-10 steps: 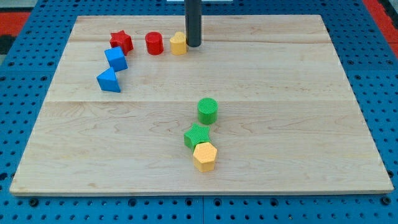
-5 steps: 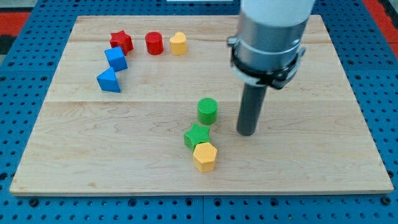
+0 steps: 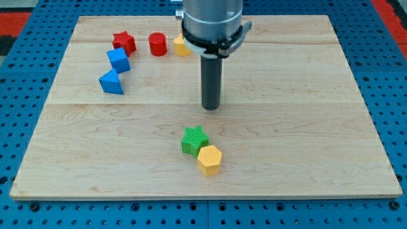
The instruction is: Push the green circle below the yellow heart
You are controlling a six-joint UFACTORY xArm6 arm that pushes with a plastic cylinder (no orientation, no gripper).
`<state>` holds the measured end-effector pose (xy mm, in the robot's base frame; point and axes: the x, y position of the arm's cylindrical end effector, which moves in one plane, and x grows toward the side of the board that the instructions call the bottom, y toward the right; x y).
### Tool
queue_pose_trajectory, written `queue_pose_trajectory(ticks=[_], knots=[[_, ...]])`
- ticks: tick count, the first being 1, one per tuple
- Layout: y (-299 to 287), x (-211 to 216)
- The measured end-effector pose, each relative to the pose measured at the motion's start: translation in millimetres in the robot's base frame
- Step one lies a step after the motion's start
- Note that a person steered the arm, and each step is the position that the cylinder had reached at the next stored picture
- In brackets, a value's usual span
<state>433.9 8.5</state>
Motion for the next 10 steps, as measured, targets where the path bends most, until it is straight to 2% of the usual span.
queue_pose_trajectory(ticks=[1,3,5,7,10], knots=[[0.2,-23.6],[38.0,-28.8],[-13.4,-62.9],[2.1,-64.5],[10.3,-98.6]])
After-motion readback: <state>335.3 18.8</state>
